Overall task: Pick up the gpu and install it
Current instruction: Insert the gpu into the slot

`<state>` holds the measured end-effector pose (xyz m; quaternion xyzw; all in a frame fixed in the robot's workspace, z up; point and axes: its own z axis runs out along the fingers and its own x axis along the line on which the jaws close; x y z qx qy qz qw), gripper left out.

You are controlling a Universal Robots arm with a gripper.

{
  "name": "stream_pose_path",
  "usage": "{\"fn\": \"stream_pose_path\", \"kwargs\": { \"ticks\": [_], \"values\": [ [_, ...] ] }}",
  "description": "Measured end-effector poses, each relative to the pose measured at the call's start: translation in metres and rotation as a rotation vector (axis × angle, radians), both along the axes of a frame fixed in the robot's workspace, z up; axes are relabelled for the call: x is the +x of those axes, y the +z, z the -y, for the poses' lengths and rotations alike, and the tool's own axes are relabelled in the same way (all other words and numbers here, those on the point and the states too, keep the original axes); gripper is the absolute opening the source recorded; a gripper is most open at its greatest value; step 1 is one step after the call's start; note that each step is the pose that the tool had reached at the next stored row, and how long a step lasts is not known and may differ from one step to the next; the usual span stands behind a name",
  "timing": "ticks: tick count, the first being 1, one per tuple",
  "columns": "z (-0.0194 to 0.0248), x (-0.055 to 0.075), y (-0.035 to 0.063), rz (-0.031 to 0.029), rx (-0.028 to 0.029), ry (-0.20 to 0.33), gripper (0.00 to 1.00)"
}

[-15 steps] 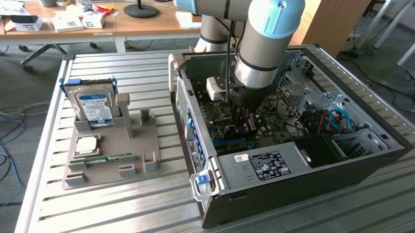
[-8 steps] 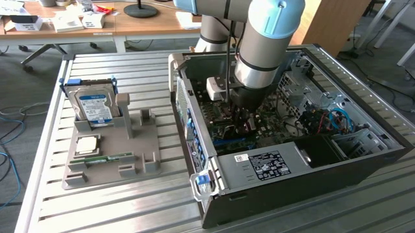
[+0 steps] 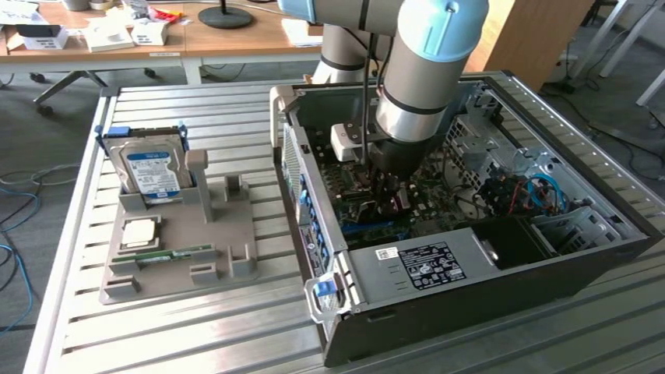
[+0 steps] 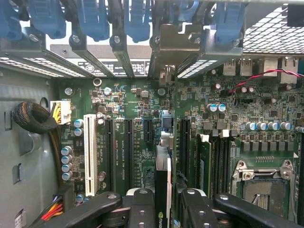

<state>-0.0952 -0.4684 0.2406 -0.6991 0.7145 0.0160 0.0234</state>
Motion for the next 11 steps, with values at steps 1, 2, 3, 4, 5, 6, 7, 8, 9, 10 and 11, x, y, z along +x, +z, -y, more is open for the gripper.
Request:
{"fn": "stream_pose_path", "kwargs": {
  "ticks": [1,2,3,4,5,6,7,8,9,10,11],
  "values": [
    [0.0000,0.0000,0.0000,0.0000,0.0000,0.000,0.26],
    [0.0000,0.0000,0.0000,-0.0001,0.0000,0.000,0.26],
    [0.0000,0.0000,0.0000,0.0000,0.0000,0.000,0.26],
    [0.0000,0.0000,0.0000,-0.0001,0.0000,0.000,0.26],
    [0.0000,0.0001,0.0000,-0.0001,0.0000,0.000,0.26],
    [0.0000,0.0001,0.0000,-0.0001,-0.0001,0.000,0.26],
    [0.0000,0.0001,0.0000,-0.0001,-0.0001,0.000,0.26],
    [0.0000,0.0002,0.0000,-0.0001,-0.0001,0.000,0.26],
    [0.0000,0.0002,0.0000,-0.0001,-0.0001,0.000,0.26],
    [0.0000,0.0003,0.0000,-0.0001,-0.0001,0.000,0.26],
    [0.0000,0.0003,0.0000,-0.0001,-0.0001,0.000,0.26]
  ]
}}
